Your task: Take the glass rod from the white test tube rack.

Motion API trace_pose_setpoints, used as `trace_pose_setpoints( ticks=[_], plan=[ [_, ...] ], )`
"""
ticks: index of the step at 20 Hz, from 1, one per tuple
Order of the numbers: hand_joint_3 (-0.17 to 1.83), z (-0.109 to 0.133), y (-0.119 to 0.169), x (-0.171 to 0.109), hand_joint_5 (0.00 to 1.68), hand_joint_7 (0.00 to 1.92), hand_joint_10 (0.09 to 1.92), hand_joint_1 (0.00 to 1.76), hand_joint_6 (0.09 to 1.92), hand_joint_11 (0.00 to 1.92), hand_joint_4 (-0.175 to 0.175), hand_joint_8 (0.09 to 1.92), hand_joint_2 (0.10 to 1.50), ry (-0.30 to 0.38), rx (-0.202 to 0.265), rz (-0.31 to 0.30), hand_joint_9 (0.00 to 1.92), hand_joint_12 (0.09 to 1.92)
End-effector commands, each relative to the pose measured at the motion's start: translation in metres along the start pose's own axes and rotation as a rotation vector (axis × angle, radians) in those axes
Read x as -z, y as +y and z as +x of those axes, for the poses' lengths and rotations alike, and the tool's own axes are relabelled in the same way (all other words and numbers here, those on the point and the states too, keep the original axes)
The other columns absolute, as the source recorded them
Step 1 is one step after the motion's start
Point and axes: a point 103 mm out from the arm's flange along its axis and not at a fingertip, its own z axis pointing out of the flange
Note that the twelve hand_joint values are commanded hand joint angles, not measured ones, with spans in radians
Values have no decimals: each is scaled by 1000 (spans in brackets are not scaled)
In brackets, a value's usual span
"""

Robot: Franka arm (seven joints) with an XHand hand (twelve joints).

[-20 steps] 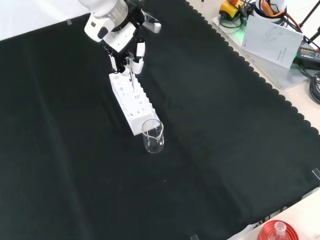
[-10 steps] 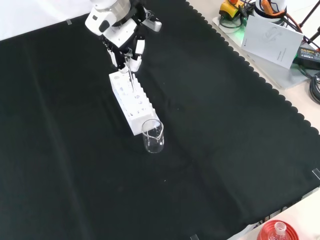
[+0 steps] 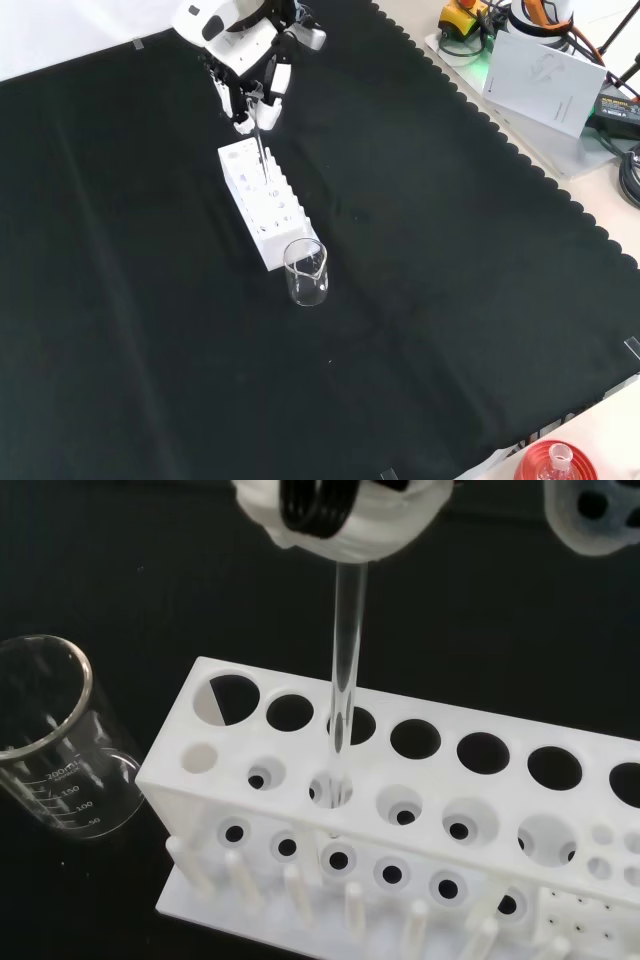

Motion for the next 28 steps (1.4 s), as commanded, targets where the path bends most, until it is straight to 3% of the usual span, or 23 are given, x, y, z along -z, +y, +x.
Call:
trace_pose_setpoints(
  ticks=[1, 4, 13, 28],
  plan=[
    [63, 2, -7, 13, 1143, 1376, 87, 1319, 501, 1697, -175, 592, 970, -20, -112, -1, 1910, 440],
    [64, 8, -10, 23, 1142, 1373, 87, 1319, 502, 1696, -175, 596, 971, -17, -105, -17, 1911, 443],
    [67, 18, -34, 52, 1138, 1370, 87, 1318, 511, 1695, -175, 603, 970, -9, -19, -70, 1915, 450],
    [73, 56, -70, 90, 1135, 1368, 87, 1318, 519, 1692, -175, 608, 968, -36, 21, -139, 1920, 459]
  ],
)
